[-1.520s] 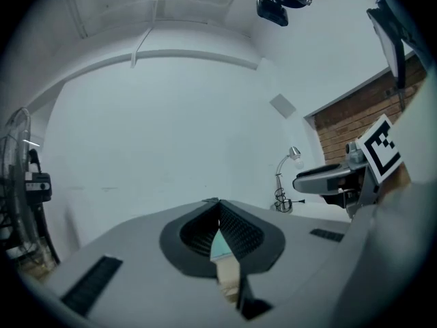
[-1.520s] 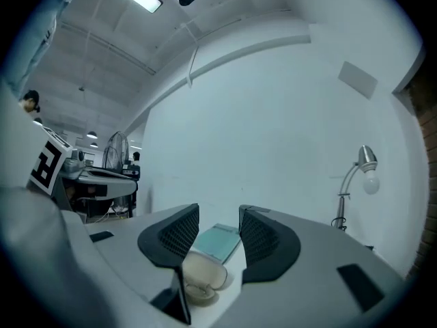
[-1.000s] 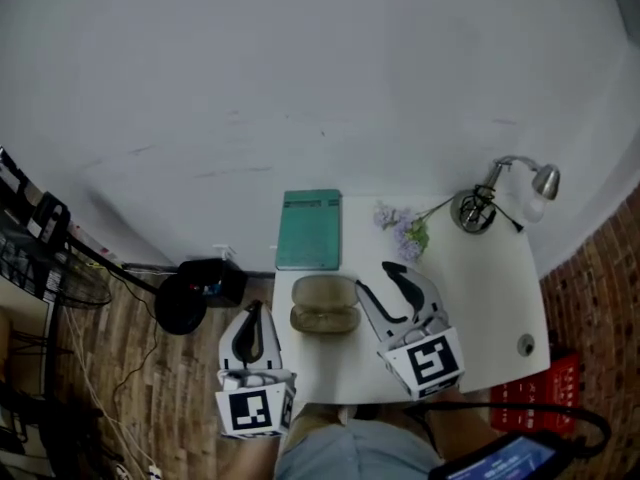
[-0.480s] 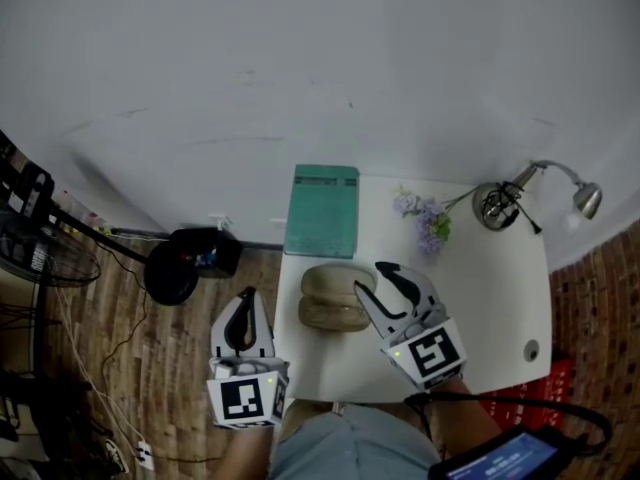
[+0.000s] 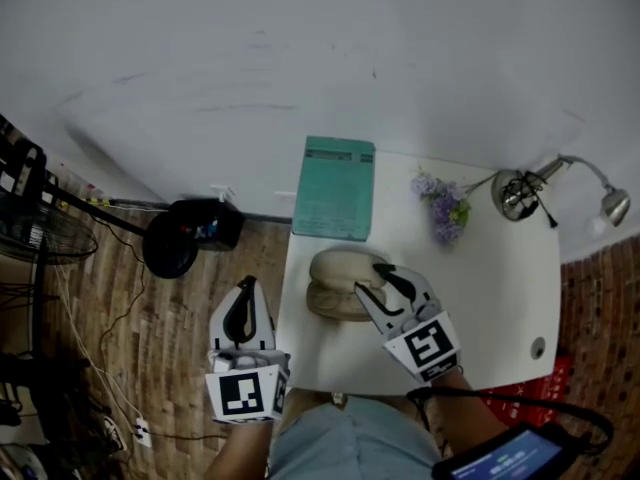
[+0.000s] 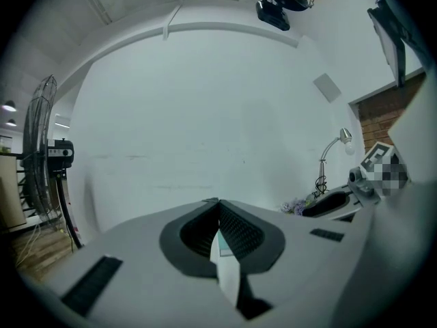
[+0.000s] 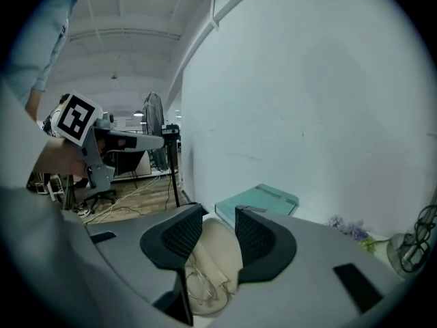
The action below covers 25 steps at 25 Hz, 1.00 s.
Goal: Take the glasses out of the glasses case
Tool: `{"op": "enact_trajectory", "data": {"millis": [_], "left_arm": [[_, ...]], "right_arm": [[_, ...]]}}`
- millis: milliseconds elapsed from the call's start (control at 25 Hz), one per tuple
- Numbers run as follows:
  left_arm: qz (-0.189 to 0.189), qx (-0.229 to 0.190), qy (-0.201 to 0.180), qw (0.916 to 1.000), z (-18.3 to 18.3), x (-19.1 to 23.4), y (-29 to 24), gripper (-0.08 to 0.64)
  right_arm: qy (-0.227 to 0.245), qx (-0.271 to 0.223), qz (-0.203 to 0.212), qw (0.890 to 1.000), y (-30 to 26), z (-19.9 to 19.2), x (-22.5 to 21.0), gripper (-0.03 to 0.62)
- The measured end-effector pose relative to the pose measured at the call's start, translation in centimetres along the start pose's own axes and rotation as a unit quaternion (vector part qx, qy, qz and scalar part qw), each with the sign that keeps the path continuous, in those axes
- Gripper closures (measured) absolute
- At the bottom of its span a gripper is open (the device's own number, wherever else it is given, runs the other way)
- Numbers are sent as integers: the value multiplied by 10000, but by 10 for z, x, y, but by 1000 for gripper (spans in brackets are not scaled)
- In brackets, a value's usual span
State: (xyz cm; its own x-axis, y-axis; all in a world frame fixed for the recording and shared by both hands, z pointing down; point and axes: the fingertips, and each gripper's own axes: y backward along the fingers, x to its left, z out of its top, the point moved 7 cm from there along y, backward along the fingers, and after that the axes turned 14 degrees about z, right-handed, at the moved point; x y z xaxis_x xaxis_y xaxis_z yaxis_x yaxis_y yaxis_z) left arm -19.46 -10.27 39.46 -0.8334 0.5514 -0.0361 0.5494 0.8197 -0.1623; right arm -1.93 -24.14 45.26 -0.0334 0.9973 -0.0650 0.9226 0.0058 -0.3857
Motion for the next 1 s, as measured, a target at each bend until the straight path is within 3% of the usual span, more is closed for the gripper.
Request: {"op": "enact_trajectory", "data": {"millis": [1000], "left_arm": [[68,380,-48,9992,-25,1,-11,554]], "right_arm": [[-543,1366,839,9856,-28,-91,12,445]]}}
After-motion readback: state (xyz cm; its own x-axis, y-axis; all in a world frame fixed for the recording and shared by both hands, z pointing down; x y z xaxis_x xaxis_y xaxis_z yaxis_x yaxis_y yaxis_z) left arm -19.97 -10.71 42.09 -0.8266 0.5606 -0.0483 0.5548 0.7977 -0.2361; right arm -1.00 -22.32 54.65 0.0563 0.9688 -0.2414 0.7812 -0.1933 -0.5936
